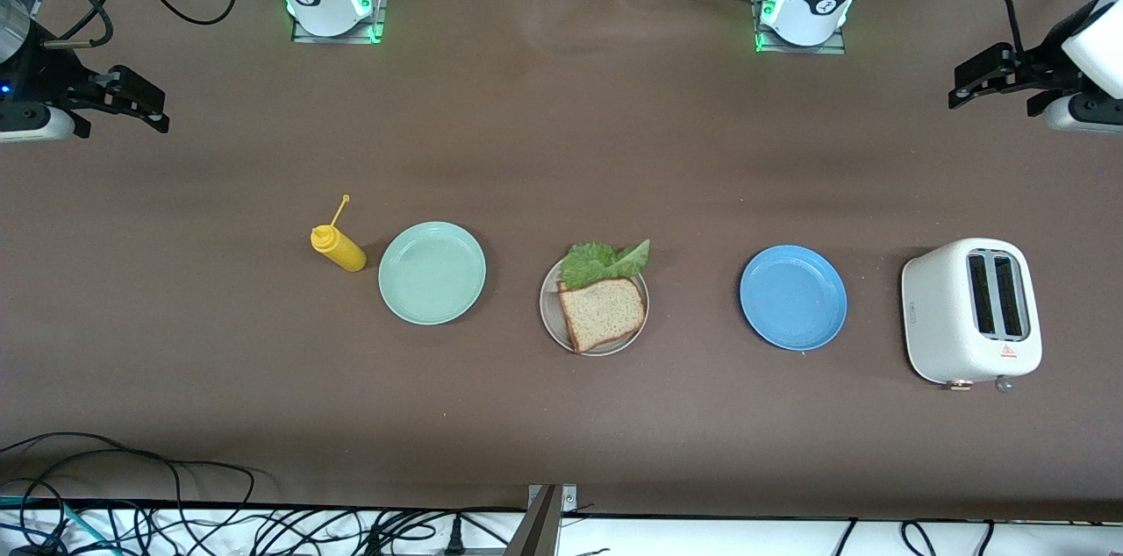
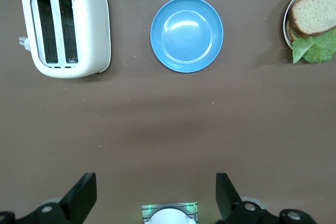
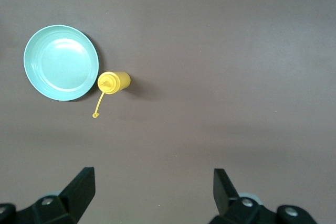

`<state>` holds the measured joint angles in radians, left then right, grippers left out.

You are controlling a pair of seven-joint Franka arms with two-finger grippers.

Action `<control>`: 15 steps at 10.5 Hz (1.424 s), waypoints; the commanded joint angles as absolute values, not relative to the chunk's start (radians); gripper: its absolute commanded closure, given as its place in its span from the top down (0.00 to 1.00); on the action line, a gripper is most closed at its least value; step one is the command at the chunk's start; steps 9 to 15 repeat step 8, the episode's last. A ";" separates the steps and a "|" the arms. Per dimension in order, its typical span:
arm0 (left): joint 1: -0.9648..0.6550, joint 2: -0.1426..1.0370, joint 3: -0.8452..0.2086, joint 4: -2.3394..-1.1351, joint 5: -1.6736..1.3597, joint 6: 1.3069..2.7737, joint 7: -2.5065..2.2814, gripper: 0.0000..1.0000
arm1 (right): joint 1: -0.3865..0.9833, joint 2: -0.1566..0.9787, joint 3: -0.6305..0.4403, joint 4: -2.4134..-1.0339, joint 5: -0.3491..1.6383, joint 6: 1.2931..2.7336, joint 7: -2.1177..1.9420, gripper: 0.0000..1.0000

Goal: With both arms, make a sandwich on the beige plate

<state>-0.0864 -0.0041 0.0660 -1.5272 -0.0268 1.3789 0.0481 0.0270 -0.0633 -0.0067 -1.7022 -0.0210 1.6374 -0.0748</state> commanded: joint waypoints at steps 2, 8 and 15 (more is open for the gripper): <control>-0.092 -0.020 0.064 -1.540 0.066 1.407 0.077 1.00 | 0.031 -0.060 0.000 -1.683 -0.032 1.618 -0.057 1.00; -0.074 0.000 0.067 -1.528 0.031 1.420 0.075 1.00 | 0.031 -0.060 0.002 -1.683 -0.031 1.618 -0.057 1.00; -0.074 0.000 0.067 -1.528 0.031 1.420 0.075 1.00 | 0.031 -0.060 0.002 -1.683 -0.031 1.618 -0.057 1.00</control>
